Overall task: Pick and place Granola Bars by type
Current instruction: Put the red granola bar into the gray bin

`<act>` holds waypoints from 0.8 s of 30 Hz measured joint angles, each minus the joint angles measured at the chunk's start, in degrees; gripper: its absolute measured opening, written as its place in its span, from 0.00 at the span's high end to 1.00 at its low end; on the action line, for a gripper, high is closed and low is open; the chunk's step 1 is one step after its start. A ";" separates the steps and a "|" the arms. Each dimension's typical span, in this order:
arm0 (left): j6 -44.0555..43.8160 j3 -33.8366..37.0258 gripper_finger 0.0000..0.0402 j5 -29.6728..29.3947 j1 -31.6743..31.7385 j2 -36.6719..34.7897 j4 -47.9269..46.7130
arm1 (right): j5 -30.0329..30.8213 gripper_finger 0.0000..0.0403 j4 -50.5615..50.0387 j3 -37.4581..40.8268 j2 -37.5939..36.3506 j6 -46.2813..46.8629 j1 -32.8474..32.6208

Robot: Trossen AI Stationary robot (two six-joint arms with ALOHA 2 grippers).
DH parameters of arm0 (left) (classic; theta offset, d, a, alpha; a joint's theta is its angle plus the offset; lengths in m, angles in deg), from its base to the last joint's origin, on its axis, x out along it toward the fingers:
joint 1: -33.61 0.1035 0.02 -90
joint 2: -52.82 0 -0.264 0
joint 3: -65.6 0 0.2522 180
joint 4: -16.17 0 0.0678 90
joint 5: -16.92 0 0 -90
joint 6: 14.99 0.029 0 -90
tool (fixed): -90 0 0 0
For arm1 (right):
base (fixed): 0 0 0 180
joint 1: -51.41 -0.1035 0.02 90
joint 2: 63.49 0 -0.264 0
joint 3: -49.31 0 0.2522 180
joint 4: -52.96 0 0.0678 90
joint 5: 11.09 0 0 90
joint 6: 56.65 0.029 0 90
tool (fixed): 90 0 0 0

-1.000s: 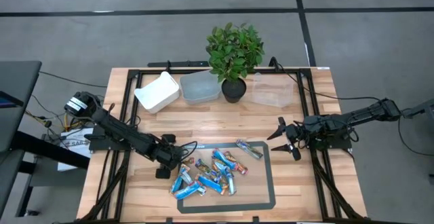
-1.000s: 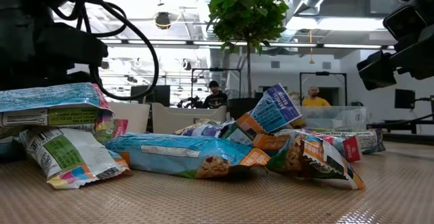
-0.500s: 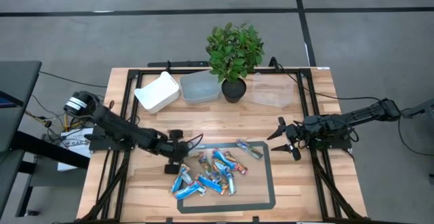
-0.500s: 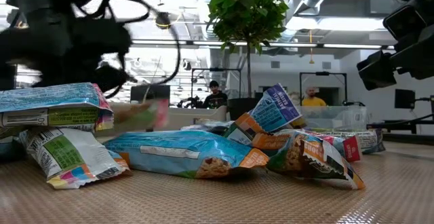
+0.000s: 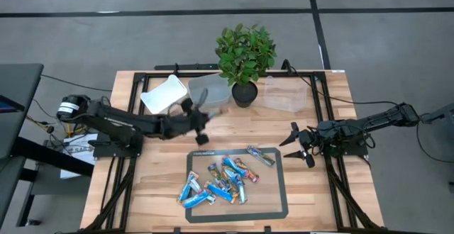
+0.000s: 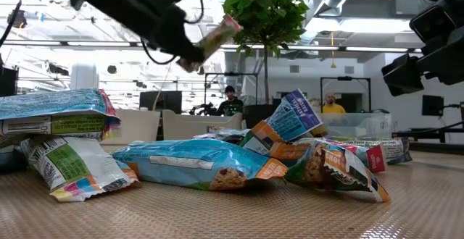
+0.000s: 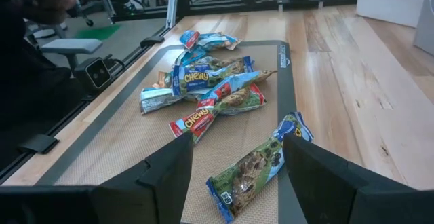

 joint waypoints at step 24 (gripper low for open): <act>16.06 -8.72 0.88 13.94 24.45 14.17 -12.59 | -0.01 0.45 0.00 0.01 0.02 0.00 0.00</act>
